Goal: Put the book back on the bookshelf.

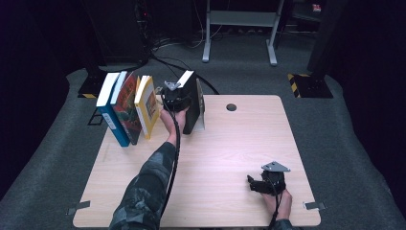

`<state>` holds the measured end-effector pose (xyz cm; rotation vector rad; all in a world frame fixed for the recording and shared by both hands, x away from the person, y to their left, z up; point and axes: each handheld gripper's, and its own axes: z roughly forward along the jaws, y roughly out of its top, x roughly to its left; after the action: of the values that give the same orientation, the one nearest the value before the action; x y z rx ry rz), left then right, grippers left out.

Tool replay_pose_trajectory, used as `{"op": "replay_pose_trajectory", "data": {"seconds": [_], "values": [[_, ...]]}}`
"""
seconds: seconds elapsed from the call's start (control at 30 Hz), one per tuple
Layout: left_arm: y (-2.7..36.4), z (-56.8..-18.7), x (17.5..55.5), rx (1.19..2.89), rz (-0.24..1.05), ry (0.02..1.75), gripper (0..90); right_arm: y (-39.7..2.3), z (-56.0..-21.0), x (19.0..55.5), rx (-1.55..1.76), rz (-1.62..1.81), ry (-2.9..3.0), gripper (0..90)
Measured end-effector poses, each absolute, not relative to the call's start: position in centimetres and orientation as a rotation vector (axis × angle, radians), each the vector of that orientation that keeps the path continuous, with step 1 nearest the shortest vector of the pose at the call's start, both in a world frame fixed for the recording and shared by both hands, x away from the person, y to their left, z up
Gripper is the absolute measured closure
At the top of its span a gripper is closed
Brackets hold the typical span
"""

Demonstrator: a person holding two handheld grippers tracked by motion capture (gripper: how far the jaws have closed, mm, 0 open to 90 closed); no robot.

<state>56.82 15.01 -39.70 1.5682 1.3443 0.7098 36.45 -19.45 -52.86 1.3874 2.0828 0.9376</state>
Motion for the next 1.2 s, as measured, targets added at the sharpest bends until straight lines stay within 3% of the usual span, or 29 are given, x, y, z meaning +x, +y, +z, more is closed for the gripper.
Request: {"op": "replay_pose_trajectory", "data": {"seconds": [0.33, 0.67, 1.03, 1.13, 1.2], "values": [[15.0, -41.0, 55.2, 1.608, 0.735, 1.317, 53.4, -19.4, -52.8, 36.4, 1.397, 0.941, 2.076, 14.9], [16.0, -41.1, 54.1, 1.742, 0.654, 1.294, 52.2, -19.4, -52.9, 36.4, 1.389, 0.933, 2.082, 15.0], [16.3, -36.0, 56.4, 1.985, 0.614, 1.177, 26.2, -19.5, -52.9, 36.5, 1.387, 0.934, 2.089, 15.1], [15.7, -36.0, 57.3, 2.07, 0.581, 1.168, 28.2, -19.5, -52.9, 36.5, 1.388, 0.933, 2.088, 15.1], [15.4, -36.0, 57.7, 2.093, 0.584, 1.178, 34.9, -19.5, -52.9, 36.5, 1.386, 0.938, 2.085, 15.2]]}}
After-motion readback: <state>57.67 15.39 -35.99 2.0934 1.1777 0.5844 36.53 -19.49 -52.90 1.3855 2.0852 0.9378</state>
